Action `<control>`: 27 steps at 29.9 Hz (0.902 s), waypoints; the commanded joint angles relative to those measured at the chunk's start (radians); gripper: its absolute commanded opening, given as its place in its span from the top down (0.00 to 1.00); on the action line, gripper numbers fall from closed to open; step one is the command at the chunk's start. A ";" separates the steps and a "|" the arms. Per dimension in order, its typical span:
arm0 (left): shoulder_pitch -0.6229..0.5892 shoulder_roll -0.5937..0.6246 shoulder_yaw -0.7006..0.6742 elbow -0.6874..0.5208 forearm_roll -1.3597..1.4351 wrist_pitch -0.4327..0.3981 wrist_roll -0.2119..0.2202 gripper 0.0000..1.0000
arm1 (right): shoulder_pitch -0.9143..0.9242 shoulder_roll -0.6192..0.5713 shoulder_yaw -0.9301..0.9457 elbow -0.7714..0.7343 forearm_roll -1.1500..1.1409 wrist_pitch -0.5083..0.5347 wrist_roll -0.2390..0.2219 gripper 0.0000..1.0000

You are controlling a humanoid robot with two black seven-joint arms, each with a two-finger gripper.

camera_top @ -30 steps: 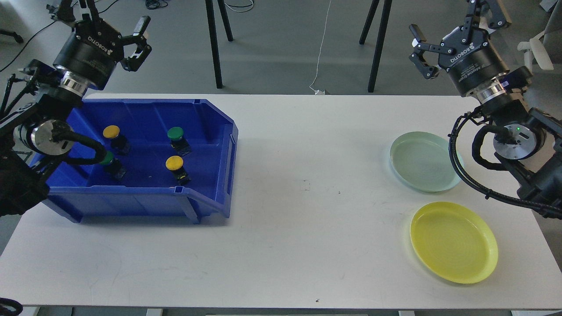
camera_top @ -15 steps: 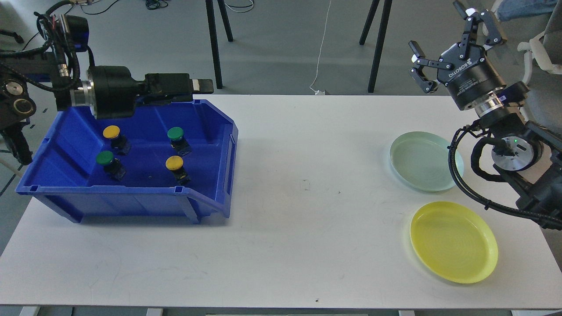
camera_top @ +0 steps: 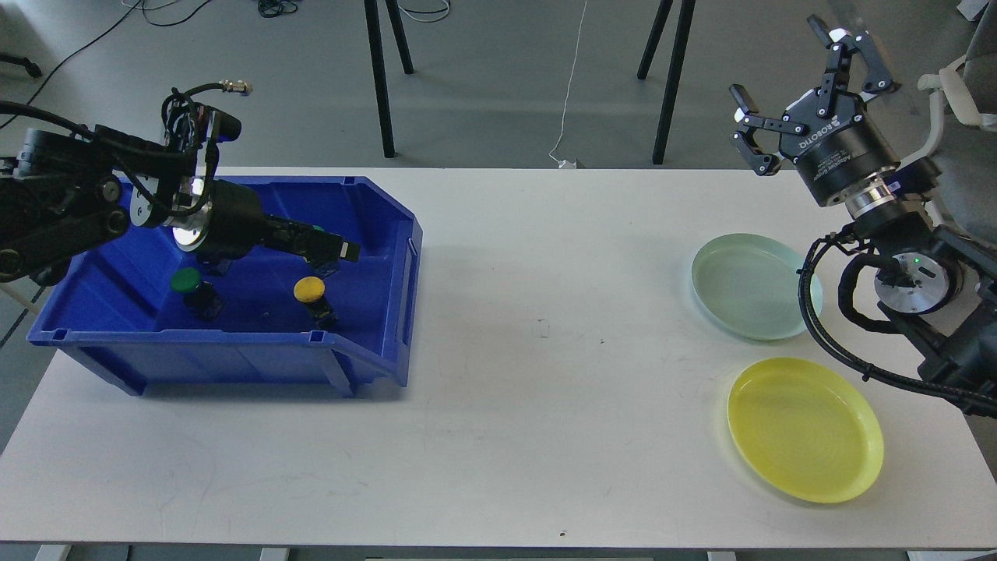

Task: Pass button and place on color plate
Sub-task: 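Lower the left gripper into the bin and grasp a yellow-topped button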

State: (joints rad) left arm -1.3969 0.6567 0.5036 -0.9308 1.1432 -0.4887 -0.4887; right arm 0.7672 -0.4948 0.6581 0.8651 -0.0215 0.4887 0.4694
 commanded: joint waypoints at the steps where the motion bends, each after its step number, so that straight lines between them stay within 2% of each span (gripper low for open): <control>1: 0.013 -0.049 0.042 0.068 0.000 0.000 0.000 0.00 | 0.000 -0.002 0.000 0.000 0.000 0.000 0.000 0.00; 9: 0.079 -0.075 0.044 0.141 0.001 0.000 0.000 0.00 | -0.002 -0.004 0.002 0.000 0.000 0.000 0.000 0.00; 27: 0.124 -0.081 0.041 0.167 0.001 0.000 0.000 0.00 | -0.016 -0.004 0.005 0.000 0.000 0.000 0.002 0.00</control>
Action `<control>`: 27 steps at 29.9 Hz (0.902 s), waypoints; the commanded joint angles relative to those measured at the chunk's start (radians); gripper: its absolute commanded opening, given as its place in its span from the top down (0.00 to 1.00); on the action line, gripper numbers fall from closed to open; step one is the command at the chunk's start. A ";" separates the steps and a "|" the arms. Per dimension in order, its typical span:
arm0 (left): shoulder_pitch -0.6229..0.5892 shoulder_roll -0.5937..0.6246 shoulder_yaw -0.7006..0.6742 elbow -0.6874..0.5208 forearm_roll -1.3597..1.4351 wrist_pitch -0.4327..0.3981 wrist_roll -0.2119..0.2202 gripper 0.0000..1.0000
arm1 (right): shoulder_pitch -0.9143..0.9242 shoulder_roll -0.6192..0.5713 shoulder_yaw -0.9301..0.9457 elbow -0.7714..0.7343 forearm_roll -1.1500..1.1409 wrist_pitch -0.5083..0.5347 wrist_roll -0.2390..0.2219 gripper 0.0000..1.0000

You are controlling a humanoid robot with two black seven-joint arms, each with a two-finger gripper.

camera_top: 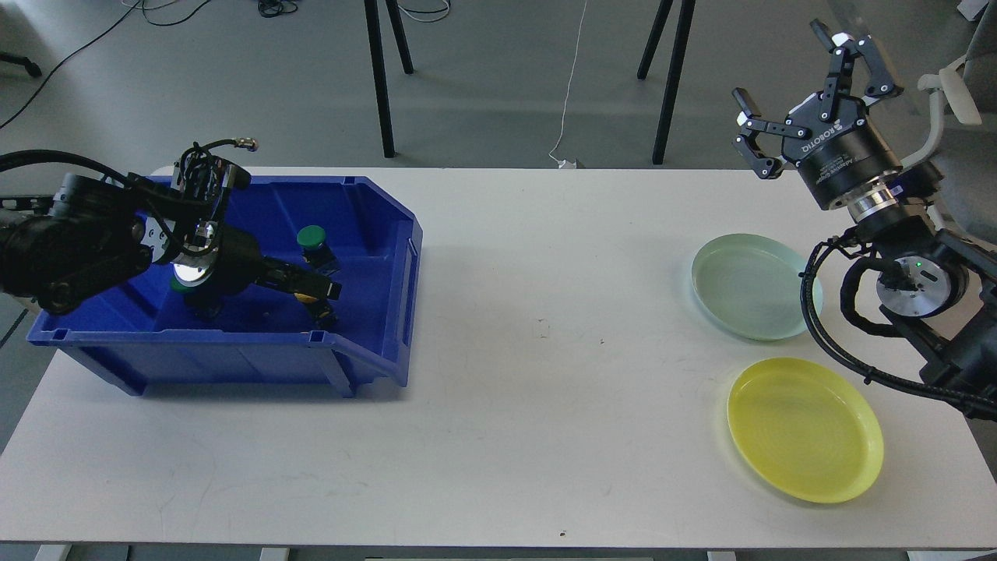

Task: Pass button and place on color plate
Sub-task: 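Lower the left gripper into the bin and grasp a yellow-topped button, then lift the yellow button out of the bin with the left gripper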

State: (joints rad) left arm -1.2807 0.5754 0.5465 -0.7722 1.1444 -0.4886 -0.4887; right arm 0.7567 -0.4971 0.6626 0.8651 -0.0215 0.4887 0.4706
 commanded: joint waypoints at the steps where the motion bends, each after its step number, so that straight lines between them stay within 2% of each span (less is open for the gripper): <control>1: 0.009 0.000 -0.002 0.011 0.000 0.000 0.000 0.00 | -0.005 0.000 0.000 0.000 0.000 0.000 0.000 0.00; 5: 0.008 0.000 -0.011 0.013 -0.002 0.000 0.000 0.05 | -0.007 -0.001 0.000 0.000 0.000 0.000 0.000 0.00; 7: 0.009 0.000 -0.011 0.013 -0.002 0.000 0.000 0.12 | -0.010 0.000 0.000 0.000 0.000 0.000 0.000 0.00; 10: 0.009 0.000 -0.011 0.013 -0.002 0.000 0.000 0.37 | -0.011 0.000 0.000 0.000 0.000 0.000 0.000 0.00; 12: 0.011 0.000 -0.007 0.013 0.000 0.000 0.000 0.60 | -0.011 -0.001 0.000 0.002 0.000 0.000 0.000 0.00; 13: 0.012 0.000 -0.007 0.013 0.000 0.000 0.000 0.67 | -0.013 -0.001 0.000 0.002 0.000 0.000 0.000 0.00; 27: 0.009 0.012 -0.017 0.002 -0.009 0.000 0.000 0.86 | -0.023 0.000 0.002 0.003 0.000 0.000 0.000 0.00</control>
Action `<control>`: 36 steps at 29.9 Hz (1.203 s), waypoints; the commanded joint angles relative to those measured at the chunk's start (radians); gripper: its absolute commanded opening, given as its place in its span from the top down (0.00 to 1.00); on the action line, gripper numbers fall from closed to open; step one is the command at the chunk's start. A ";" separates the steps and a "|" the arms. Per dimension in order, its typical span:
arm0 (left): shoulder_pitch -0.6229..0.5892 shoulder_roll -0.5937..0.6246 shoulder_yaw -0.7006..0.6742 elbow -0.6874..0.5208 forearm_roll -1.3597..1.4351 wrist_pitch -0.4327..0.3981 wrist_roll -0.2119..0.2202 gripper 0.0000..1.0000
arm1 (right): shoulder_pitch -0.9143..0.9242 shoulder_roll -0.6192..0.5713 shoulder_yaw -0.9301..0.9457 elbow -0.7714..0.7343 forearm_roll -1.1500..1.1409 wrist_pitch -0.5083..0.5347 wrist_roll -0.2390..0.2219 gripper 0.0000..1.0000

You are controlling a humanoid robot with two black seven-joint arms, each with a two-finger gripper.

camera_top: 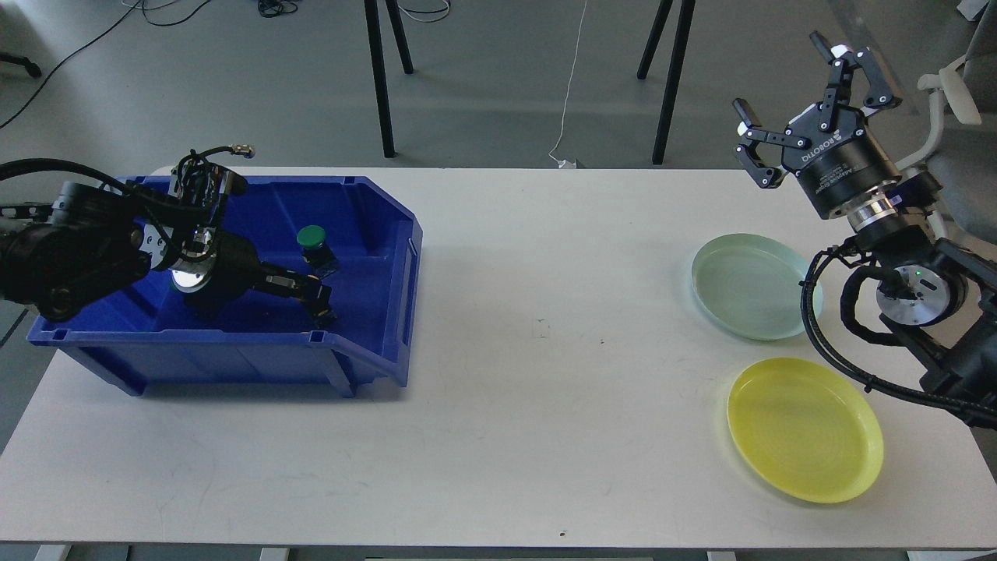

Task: Pass button and place on color plate
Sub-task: 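Lift the yellow button out of the bin with the left gripper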

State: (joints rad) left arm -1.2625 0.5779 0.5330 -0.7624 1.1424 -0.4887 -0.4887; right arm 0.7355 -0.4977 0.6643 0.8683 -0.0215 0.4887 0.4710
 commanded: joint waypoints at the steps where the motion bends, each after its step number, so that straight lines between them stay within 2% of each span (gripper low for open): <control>1: -0.015 0.016 -0.004 -0.014 -0.013 0.000 0.000 0.88 | -0.002 0.001 0.001 0.000 0.000 0.000 0.000 0.00; 3: -0.031 0.040 -0.021 -0.029 -0.015 0.000 0.000 0.90 | -0.002 0.001 0.001 0.000 0.000 0.000 0.000 0.00; 7: -0.066 0.150 -0.140 -0.118 -0.013 0.000 0.000 0.92 | -0.002 0.001 0.003 0.000 0.000 0.000 0.000 0.00; 13: -0.098 0.376 -0.462 -0.333 -0.039 0.000 0.000 0.92 | -0.002 0.004 0.029 -0.003 0.002 0.000 0.000 0.00; 15: -0.086 0.419 -0.572 -0.359 -0.132 0.000 0.000 0.92 | -0.004 0.005 0.047 -0.003 0.002 0.000 0.001 0.00; 18: -0.048 0.424 -0.633 -0.362 -0.349 0.000 0.000 0.93 | -0.004 0.005 0.080 -0.006 0.003 0.000 0.003 0.00; 22: -0.005 0.354 -0.634 -0.373 -0.619 0.000 0.000 0.93 | -0.001 0.007 0.127 0.000 0.002 0.000 0.003 0.00; 27: 0.113 0.189 -0.648 -0.368 -0.699 0.000 0.000 0.92 | 0.002 -0.001 0.126 0.027 -0.047 0.000 0.005 0.00; 31: 0.218 0.074 -0.697 -0.359 -0.699 0.000 0.000 0.92 | -0.007 -0.001 0.123 0.087 -0.198 0.000 0.005 0.00; 35: 0.297 -0.010 -0.749 -0.345 -0.699 0.000 0.000 0.92 | -0.059 0.019 0.117 0.202 -0.444 0.000 0.009 0.00; 36: 0.311 -0.030 -0.752 -0.335 -0.701 0.000 0.000 0.92 | -0.071 0.033 0.117 0.224 -0.512 -0.034 0.017 0.00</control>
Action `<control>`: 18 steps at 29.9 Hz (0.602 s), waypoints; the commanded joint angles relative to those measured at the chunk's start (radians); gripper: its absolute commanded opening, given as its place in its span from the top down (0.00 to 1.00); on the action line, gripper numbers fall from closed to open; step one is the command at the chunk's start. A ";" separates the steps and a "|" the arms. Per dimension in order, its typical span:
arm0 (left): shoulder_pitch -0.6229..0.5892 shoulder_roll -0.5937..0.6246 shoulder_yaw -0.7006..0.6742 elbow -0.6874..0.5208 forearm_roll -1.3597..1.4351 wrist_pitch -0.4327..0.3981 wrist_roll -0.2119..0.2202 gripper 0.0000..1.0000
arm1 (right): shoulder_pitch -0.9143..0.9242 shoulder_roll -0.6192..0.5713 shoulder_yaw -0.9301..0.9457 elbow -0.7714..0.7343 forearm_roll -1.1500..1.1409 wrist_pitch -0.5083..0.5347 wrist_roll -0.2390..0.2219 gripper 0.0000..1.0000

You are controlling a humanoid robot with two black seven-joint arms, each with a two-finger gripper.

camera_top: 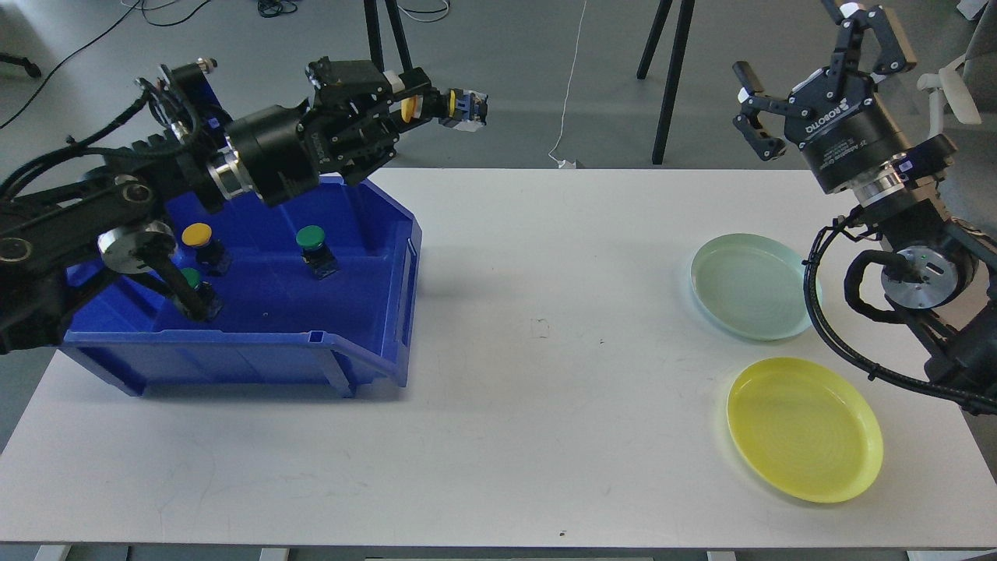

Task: Pass button and place on color plate
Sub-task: 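Lift the yellow button out of the bin with the left gripper, then bring the right gripper to the left gripper and grasp the button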

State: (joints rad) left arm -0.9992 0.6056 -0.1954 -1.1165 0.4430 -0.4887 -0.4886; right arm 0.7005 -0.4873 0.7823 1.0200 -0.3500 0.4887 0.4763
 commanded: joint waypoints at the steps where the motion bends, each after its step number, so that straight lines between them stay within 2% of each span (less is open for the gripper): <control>1: 0.057 -0.067 -0.025 0.027 -0.004 0.000 0.000 0.92 | -0.045 0.041 -0.002 0.084 -0.234 -0.062 0.012 0.00; 5: 0.102 -0.070 -0.078 0.032 -0.018 0.000 0.000 0.92 | -0.053 0.144 -0.003 0.089 -0.317 -0.113 0.012 0.00; 18: 0.119 -0.073 -0.090 0.030 -0.026 0.000 0.000 0.92 | -0.058 0.280 -0.061 0.066 -0.336 -0.167 0.012 0.00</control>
State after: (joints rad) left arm -0.8807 0.5327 -0.2853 -1.0862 0.4173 -0.4886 -0.4886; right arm 0.6426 -0.2408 0.7263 1.1004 -0.6837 0.3268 0.4889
